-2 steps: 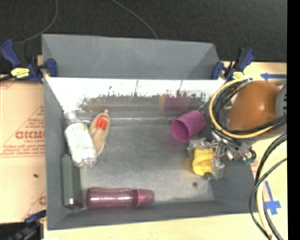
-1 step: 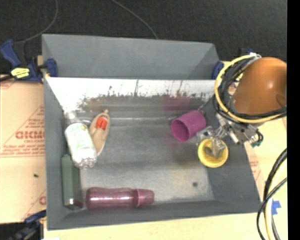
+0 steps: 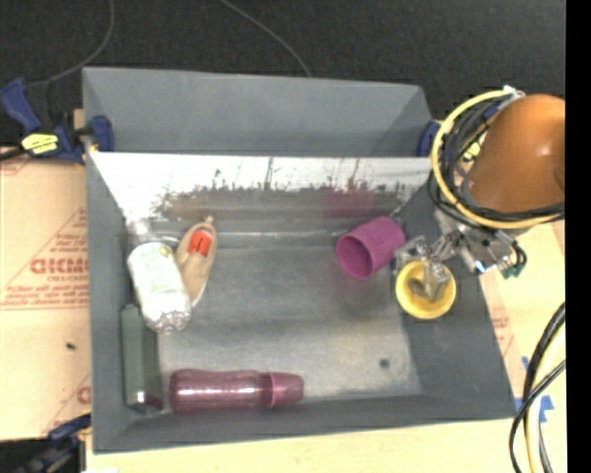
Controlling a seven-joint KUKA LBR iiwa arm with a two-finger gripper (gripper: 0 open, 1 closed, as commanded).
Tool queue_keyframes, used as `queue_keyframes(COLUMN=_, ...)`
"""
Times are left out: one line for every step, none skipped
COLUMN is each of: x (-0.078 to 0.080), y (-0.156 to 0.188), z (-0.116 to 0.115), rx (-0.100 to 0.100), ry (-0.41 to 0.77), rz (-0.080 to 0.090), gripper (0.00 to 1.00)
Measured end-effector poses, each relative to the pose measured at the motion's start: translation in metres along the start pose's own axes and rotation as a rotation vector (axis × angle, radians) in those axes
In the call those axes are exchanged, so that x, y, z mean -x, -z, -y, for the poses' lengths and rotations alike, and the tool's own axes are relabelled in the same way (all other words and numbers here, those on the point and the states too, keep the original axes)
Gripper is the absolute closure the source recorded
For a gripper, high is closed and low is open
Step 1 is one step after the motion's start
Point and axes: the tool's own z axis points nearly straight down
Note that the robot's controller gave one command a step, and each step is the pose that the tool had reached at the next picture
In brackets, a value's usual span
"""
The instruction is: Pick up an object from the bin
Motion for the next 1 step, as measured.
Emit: queue_keyframes(x=0.0084, y=0.0883, z=-0.0094, rx=-0.011, ry=0.071, rz=0.015, gripper=1.00)
